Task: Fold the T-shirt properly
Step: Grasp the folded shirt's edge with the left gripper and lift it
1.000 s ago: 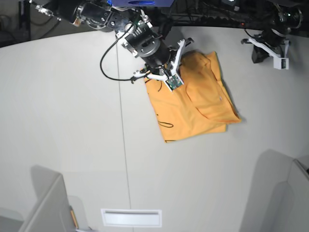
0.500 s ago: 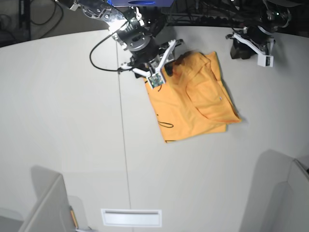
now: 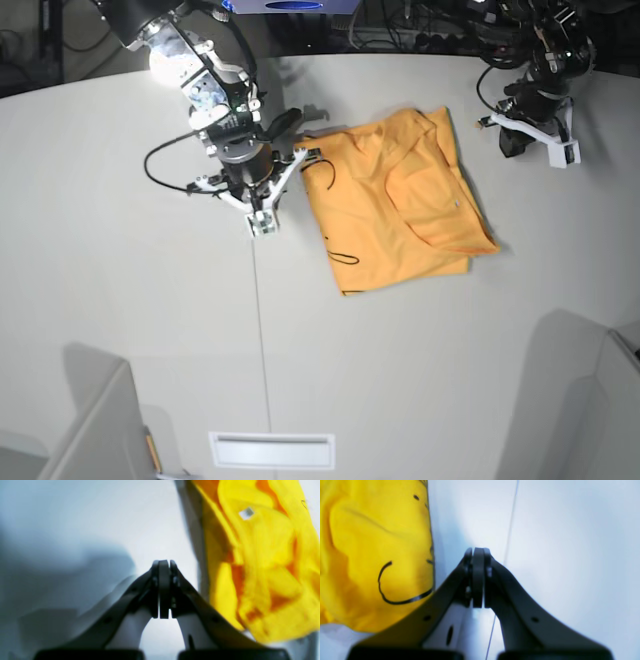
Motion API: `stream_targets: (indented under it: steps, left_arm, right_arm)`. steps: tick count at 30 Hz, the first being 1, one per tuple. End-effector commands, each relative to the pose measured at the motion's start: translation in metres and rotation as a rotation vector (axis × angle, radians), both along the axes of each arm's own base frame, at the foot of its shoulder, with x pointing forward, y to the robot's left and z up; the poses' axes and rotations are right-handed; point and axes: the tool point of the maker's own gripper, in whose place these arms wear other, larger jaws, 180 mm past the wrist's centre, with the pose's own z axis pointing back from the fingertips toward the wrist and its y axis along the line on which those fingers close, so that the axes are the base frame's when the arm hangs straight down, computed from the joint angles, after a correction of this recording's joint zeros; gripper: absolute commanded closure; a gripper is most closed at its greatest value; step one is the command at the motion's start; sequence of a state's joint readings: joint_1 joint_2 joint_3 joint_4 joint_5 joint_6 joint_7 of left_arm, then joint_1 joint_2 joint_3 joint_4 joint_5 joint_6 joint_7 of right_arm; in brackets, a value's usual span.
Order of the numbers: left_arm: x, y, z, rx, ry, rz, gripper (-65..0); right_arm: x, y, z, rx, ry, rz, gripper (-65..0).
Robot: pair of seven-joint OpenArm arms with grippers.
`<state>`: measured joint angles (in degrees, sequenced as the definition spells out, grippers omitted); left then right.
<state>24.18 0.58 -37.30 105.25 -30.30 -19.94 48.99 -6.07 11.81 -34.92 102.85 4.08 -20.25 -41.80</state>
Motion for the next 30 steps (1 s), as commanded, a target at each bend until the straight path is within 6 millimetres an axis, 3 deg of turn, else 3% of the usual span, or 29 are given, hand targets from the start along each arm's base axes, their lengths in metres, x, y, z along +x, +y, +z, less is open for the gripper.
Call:
stream_targets:
  steps: [1, 5, 11, 15, 20, 24, 27, 30]
  left_arm:
    - [0.011, -0.002, 0.004, 0.010, -0.029, -0.011, 0.0]
    - [0.025, -0.003, -0.014, 0.033, 0.015, -0.026, 0.0]
    - [0.051, -0.010, -0.037, 0.050, 0.067, -0.064, 0.0]
    - [0.076, -0.025, -0.048, 0.010, 0.074, -0.092, 0.0]
    - [0.119, -0.055, -0.046, -0.040, 0.042, -0.158, 0.0]
    - [0.157, -0.061, -0.037, -0.076, 0.009, -0.161, 0.0]
    - [0.187, -0.066, -0.030, -0.109, -0.009, -0.164, 0.0]
    - [0.213, -0.059, -0.018, -0.113, -0.027, -0.163, 0.0]
  right_arm:
    - [0.005, 0.002, 0.005, 0.000, -0.026, 0.020, 0.0]
    - [-0.014, 0.002, -0.010, -0.005, 0.026, 0.025, 0.0]
    - [-0.023, 0.000, -0.029, -0.029, 0.071, 0.029, 0.0]
    - [-0.042, 0.021, -0.034, -0.031, 0.094, 0.114, 0.0]
    - [-0.060, 0.038, -0.038, -0.007, 0.112, 0.157, 0.0]
    - [-0.071, 0.060, -0.035, 0.017, 0.108, 0.215, 0.0]
    - [-0.067, 0.058, -0.034, 0.025, 0.108, 0.184, 0.0]
    - [-0.056, 0.044, -0.032, 0.022, 0.097, 0.134, 0.0]
